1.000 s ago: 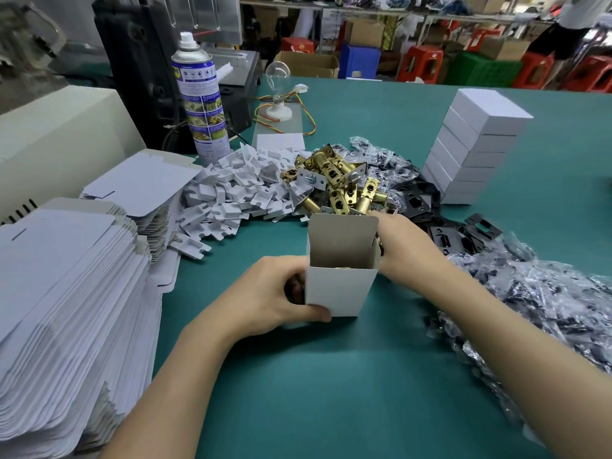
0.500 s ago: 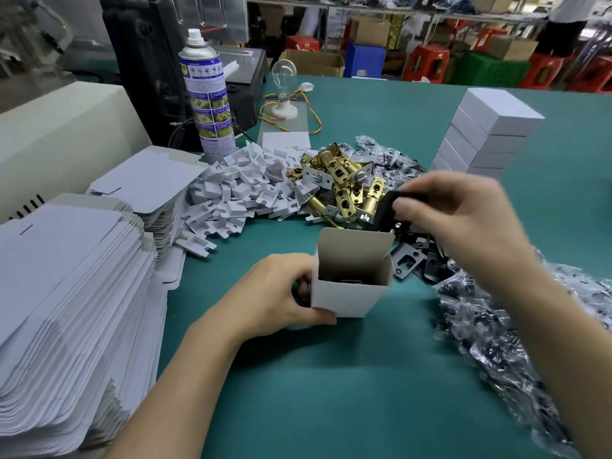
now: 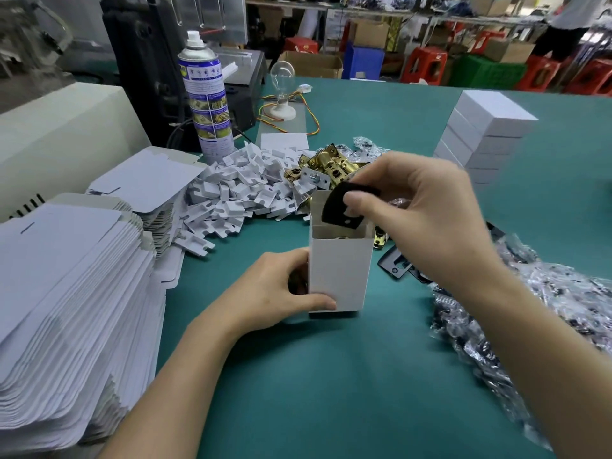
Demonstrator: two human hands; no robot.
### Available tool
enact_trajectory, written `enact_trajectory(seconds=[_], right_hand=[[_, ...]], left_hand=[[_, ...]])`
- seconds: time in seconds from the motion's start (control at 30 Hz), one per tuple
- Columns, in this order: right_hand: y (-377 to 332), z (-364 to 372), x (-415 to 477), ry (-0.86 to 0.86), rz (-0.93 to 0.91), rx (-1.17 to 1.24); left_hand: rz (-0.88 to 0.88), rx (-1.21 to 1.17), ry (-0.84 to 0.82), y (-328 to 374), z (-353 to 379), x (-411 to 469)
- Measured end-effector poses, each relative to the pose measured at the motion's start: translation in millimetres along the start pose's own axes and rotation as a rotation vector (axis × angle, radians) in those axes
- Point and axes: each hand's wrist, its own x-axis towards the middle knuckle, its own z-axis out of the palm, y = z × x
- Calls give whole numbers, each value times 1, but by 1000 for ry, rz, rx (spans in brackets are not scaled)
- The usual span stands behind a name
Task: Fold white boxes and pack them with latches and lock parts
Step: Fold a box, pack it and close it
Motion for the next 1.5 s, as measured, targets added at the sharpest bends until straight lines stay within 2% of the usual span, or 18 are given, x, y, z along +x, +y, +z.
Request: enact_trajectory(seconds=[0.1,0.2,0.33,0.5,0.67,0.9,1.1,1.27,1.33,1.43,1.5], right_hand=[[3,11,2,-63,-2,-170],[5,15,6,-160,58,-194],[4,16,10,-198,115,-175],[5,20,12,-375,116,-298],[5,22,12,-478,99,-382],[9,19,9,-446,64,-332],[5,-15,10,-128,-3,-157],[22,-59,8,-105,39,-297],[35,-67,6,-193,113,-456],[53,-66,-4,-463,209,-697],[65,-63,-12,-566,214,-828]], left_hand=[[1,-11,-2,-1,0,0],[-7,4,1,-1,0,0],[-6,-8,-8,0,-1,1],[-4,-21,-3,0,-1,0],[-13,-5,-2,1,0,1],[-12,0,1,3,0,0],[-3,17,-9,5,-1,-1],[7,-26,-10,4,0,-1],[19,-45,-20,4,0,-1],[21,-57,-32,3,0,-1],[16,-82,-39,3,0,-2]])
